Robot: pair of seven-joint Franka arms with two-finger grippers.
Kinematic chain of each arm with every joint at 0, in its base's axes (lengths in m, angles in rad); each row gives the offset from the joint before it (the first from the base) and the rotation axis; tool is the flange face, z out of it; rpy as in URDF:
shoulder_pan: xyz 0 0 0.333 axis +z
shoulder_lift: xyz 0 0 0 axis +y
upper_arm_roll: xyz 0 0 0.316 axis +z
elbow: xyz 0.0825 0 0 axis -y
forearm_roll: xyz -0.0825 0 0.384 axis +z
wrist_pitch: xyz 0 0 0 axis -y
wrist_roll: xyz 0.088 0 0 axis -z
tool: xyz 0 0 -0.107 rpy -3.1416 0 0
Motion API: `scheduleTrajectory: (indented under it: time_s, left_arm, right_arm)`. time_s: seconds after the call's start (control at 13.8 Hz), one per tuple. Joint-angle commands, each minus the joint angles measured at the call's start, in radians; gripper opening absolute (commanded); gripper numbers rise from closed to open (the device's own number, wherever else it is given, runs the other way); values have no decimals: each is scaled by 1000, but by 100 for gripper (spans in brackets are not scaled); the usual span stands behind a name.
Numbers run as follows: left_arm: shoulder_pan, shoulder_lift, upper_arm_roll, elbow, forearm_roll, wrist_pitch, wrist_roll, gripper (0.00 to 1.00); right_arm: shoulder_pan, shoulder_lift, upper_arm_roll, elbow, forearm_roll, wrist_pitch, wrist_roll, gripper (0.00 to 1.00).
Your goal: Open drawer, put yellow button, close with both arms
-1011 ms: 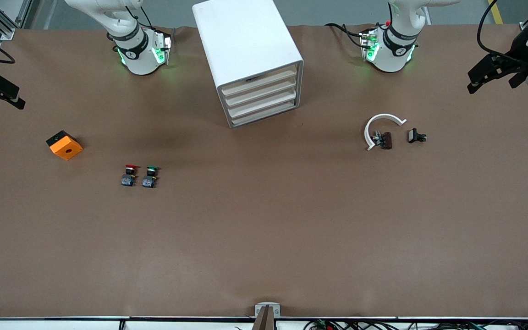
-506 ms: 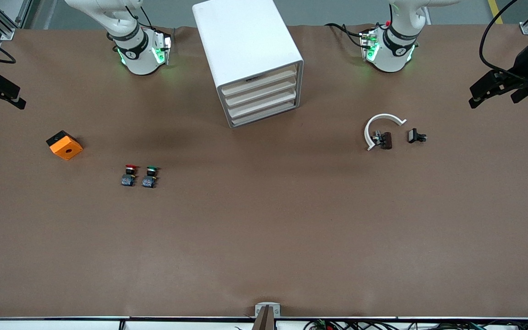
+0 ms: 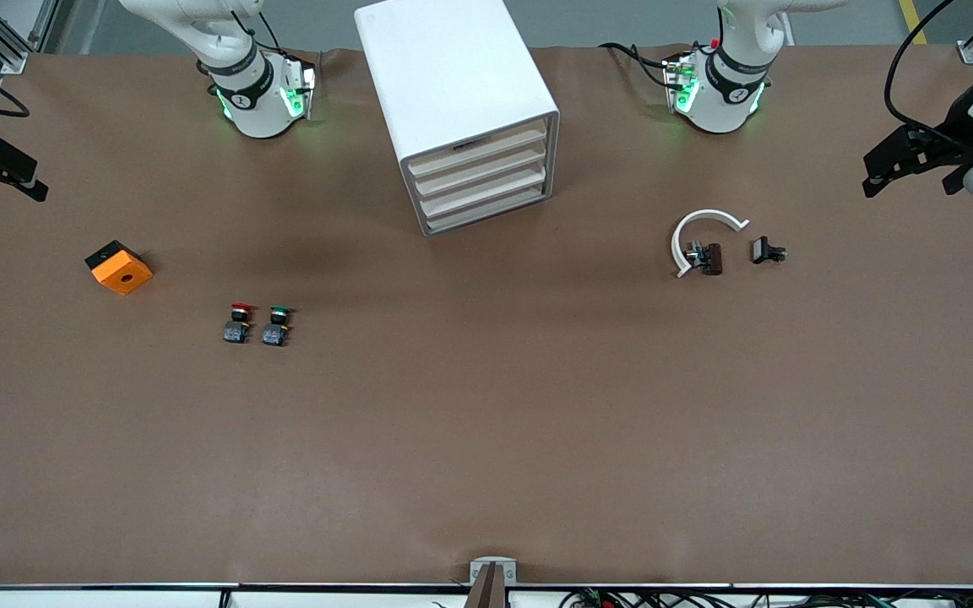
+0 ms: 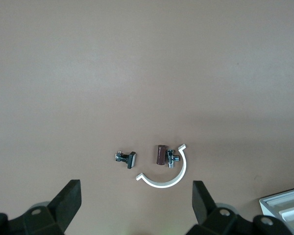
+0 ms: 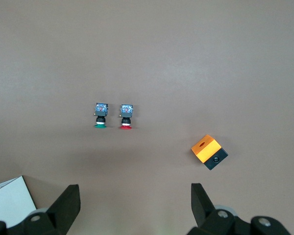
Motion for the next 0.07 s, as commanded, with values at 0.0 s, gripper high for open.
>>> scheduleTrajectory:
  time_s: [0.0]
  left_arm:
    - [7,8,-4,24,2,-23,19,100]
  right_arm:
    - [-13,-30,12,-26,6,5,10,100]
